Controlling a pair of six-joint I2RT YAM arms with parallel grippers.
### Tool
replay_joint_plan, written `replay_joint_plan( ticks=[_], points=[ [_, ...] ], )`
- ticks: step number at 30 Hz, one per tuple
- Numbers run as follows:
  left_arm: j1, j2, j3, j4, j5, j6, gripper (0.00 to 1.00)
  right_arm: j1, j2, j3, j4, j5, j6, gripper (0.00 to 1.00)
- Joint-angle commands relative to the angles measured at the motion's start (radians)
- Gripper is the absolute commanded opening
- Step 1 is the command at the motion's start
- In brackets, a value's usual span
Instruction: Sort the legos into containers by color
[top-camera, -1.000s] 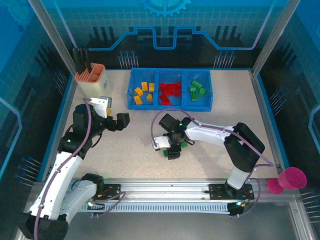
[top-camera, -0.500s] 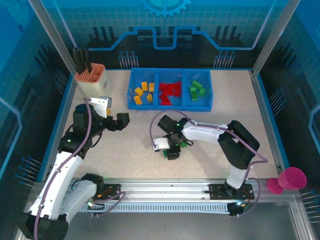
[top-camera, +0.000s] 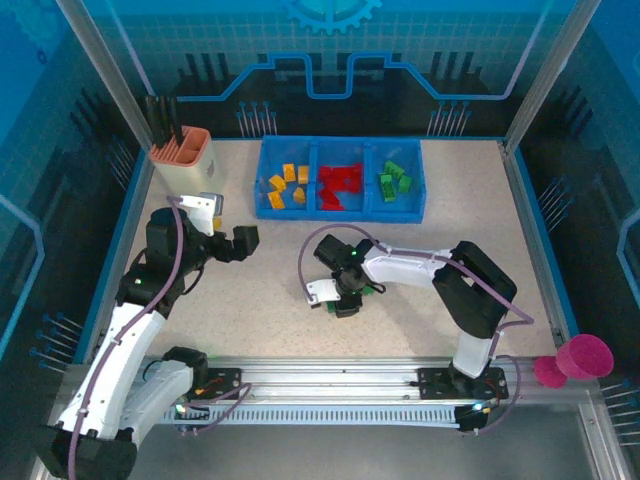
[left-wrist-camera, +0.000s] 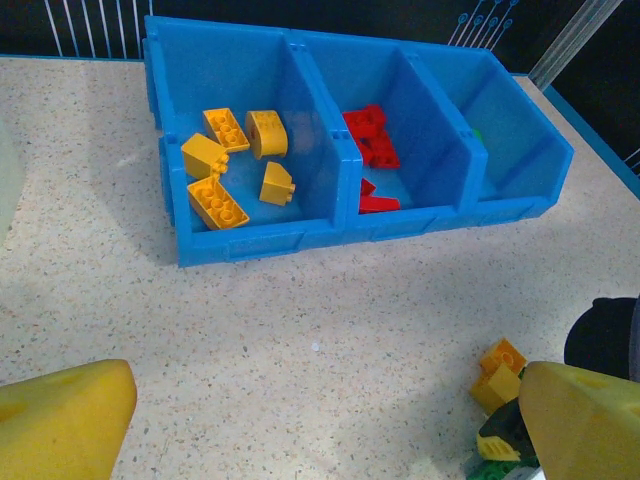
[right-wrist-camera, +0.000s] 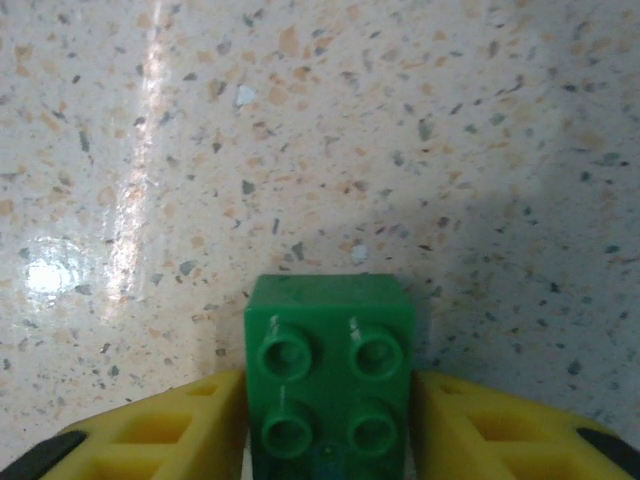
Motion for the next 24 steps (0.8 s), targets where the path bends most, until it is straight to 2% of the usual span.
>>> replay_joint_plan(
  ticks=[1, 8, 11, 15, 17, 20, 24],
  points=[
    [0.011, -0.009, 0.007, -0.011, -0.003, 0.02, 0.99, 0.016, 0.006, -0.017, -0.002, 0.004, -0.01, 0.42],
    [0.011, -0.012, 0.006, -0.012, -0.005, 0.021, 0.99, 0.0, -0.07, -0.007, 0.004, -0.001, 0.013, 0.28],
    [0.011, -0.014, 0.006, -0.014, -0.006, 0.022, 0.99, -0.045, -0.154, 0.008, 0.002, -0.048, 0.05, 0.24],
    [0.011, -0.011, 0.008, -0.012, -0.005, 0.023, 0.99, -0.186, -0.286, 0.009, 0.031, -0.189, 0.118, 0.22],
    [0.011, -0.008, 0.008, -0.013, -0.003, 0.023, 0.99, -0.273, -0.343, -0.002, 0.073, -0.216, 0.146, 0.22],
    [0.011, -0.003, 0.008, -0.012, 0.003, 0.021, 1.0, -0.398, -0.385, -0.006, 0.157, -0.157, 0.182, 0.23],
    [0.011, 0.004, 0.014, -0.008, 0.014, 0.018, 0.99, -0.512, -0.351, 0.007, 0.293, -0.035, 0.215, 0.24]
  ],
)
